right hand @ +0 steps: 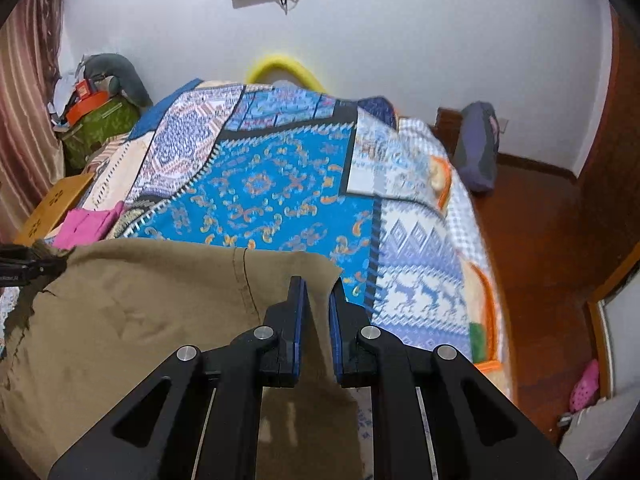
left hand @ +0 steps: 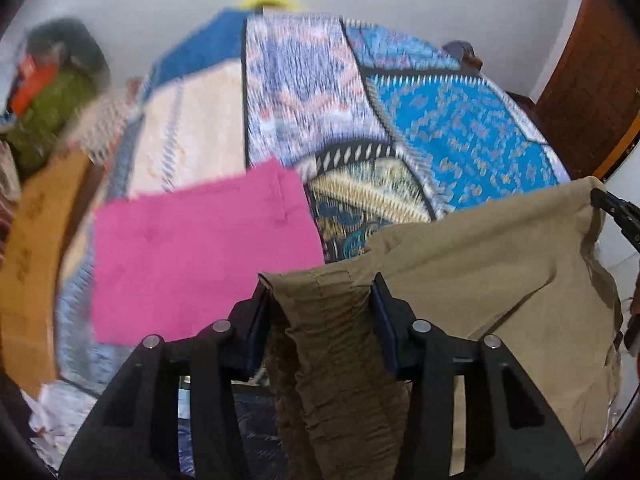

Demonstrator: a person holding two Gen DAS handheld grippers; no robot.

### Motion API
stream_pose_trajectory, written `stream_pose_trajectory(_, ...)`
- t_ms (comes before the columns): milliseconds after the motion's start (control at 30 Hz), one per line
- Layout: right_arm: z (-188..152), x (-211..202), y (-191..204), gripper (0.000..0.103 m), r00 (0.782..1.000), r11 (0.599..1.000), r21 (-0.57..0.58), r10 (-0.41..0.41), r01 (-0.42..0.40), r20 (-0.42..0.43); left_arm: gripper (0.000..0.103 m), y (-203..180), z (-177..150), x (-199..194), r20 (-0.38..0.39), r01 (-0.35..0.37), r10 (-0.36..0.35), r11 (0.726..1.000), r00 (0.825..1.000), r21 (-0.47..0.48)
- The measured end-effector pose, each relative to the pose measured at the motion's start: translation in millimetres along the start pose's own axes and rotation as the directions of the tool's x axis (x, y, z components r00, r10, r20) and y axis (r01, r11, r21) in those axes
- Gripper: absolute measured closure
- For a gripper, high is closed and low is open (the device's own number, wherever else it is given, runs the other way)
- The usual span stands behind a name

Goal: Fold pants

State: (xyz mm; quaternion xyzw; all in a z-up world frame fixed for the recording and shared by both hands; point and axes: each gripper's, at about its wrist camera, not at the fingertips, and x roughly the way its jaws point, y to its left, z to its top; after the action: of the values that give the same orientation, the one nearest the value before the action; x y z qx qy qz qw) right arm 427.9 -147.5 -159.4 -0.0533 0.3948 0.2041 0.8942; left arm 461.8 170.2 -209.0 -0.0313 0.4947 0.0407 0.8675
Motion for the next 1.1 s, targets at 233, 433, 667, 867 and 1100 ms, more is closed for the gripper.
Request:
stream_pose_trajectory(233, 11, -58, 7, 0.093, 0.997, 1.0, 0.021, -0.006, 0.004, 0.078, 0.059, -8, -2, -65, 0.092, -0.025, 0.022, 0.999, 0.995, 0.026)
stream_pose_trajectory(433, 0, -120, 9, 0.093, 0.992, 0.998, 0.039, 0.041, -0.046, 0.12, 0.06, -10, -26, -125, 0.166, 0.044, -0.047, 0.999, 0.985, 0.023)
stream_pose_trajectory(667, -20, -178, 17, 0.093, 0.985, 0.997, 0.036, 0.056, -0.062, 0.161, 0.06, -23, -63, -175, 0.221, 0.053, -0.065, 0.997, 0.973, 0.057)
stream_pose_trajectory(867, -41, -208, 29, 0.093, 0.983, 0.999, 0.011, 0.05, -0.053, 0.174, 0.06, -25, -94, -200, 0.241, 0.071, -0.085, 0.995, 0.967, 0.063)
stream_pose_trajectory(1100, -69, -221, 44, 0.093, 0.988, 0.997, -0.054, 0.056, -0.048, 0.147, 0.06, -30, -135, -210, 0.238, 0.079, -0.099, 0.993, 0.966, 0.09)
